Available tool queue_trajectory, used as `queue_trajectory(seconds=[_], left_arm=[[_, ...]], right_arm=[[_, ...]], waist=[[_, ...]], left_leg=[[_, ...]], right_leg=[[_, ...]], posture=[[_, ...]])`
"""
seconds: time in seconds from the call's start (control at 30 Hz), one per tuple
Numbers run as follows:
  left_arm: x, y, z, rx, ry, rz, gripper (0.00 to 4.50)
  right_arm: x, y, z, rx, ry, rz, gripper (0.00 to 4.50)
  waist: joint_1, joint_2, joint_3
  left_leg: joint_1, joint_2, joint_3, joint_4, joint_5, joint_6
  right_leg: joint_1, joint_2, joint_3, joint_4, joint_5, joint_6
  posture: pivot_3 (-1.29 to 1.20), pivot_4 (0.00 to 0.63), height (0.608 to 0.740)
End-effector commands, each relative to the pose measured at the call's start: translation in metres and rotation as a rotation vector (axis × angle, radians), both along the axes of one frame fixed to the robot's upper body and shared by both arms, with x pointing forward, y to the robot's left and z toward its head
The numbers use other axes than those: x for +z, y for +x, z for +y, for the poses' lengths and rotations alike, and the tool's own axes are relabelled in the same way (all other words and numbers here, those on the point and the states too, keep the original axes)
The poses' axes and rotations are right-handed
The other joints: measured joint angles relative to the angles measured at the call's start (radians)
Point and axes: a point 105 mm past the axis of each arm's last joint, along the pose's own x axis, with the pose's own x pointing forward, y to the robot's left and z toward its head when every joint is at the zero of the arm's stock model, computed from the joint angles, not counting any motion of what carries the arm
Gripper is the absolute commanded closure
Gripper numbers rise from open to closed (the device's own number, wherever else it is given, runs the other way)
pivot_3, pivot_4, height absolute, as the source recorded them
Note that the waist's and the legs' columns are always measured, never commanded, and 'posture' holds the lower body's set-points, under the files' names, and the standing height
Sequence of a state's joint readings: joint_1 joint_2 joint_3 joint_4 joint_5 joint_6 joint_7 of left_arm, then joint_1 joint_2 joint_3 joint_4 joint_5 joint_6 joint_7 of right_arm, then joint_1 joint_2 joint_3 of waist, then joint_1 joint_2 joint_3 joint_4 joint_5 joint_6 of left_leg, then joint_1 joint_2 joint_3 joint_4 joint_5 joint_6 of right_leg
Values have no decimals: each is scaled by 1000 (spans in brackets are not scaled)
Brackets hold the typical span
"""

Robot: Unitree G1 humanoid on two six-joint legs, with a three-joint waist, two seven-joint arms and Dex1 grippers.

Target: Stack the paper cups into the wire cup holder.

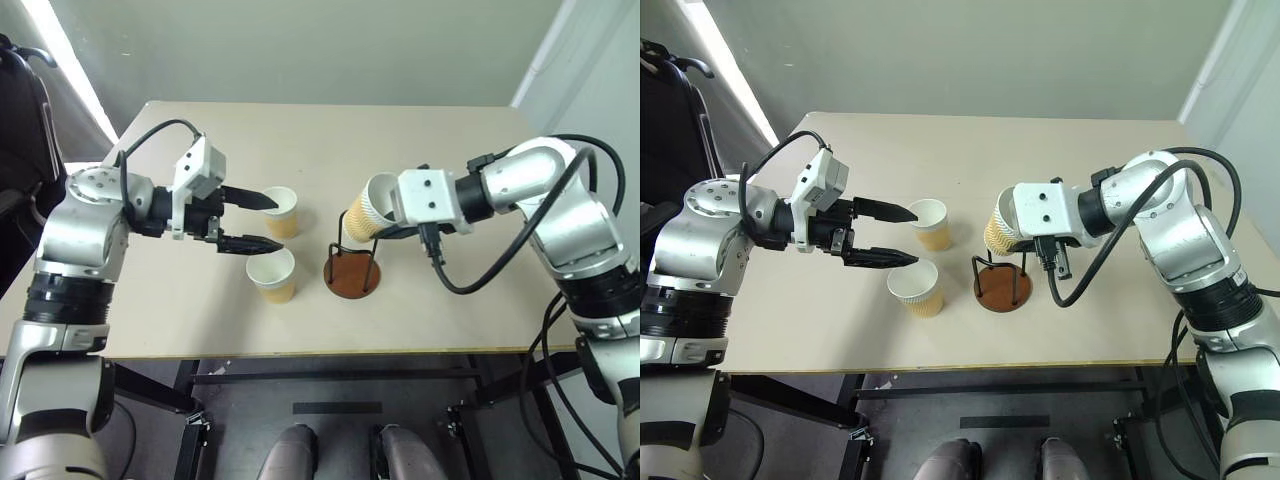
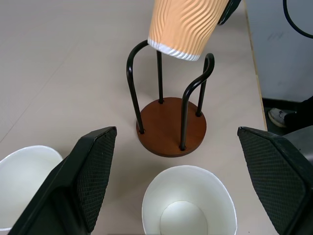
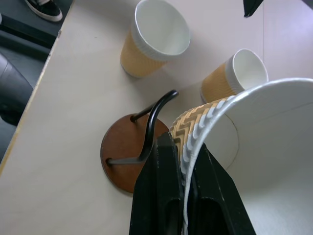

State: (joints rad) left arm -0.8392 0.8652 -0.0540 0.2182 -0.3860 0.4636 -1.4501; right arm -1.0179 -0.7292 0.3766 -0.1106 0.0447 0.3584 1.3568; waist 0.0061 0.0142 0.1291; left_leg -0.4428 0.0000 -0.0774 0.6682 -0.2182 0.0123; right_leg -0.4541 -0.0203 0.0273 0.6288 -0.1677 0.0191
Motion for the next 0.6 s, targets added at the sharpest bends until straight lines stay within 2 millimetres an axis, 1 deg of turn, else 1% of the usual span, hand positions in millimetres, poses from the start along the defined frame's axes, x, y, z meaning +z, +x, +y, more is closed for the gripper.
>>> queue_trajectory(seconds=[0.03,0.27,0.3,0.37,0.4,0.6], left_arm=[[12,-3,0,0,-5,-50,229],[13,-3,1,6,-7,-54,229],[13,-3,0,6,-7,-55,229],[13,-2,0,6,-6,-56,229],[14,-2,0,6,-7,-56,229],[14,-2,0,7,-4,-57,229]], right_arm=[[6,3,1,14,-25,-55,4458],[1,5,0,13,-39,-51,4458],[1,6,0,11,-35,-52,4283],[1,6,1,10,-27,-49,3851],[2,6,1,11,-23,-46,3563],[5,8,4,2,13,-47,1435]], waist=[[0,0,0],[0,0,0],[0,0,0],[0,0,0],[0,0,0],[0,0,0]], left_leg=[[0,0,0,0,0,0],[0,0,0,0,0,0],[0,0,0,0,0,0],[0,0,0,0,0,0],[0,0,0,0,0,0],[0,0,0,0,0,0]], right_leg=[[0,0,0,0,0,0],[0,0,0,0,0,0],[0,0,0,0,0,0],[0,0,0,0,0,0],[0,0,0,0,0,0],[0,0,0,0,0,0]], posture=[[0,150,740],[0,150,740],[0,150,740],[0,150,740],[0,150,740],[0,150,740]])
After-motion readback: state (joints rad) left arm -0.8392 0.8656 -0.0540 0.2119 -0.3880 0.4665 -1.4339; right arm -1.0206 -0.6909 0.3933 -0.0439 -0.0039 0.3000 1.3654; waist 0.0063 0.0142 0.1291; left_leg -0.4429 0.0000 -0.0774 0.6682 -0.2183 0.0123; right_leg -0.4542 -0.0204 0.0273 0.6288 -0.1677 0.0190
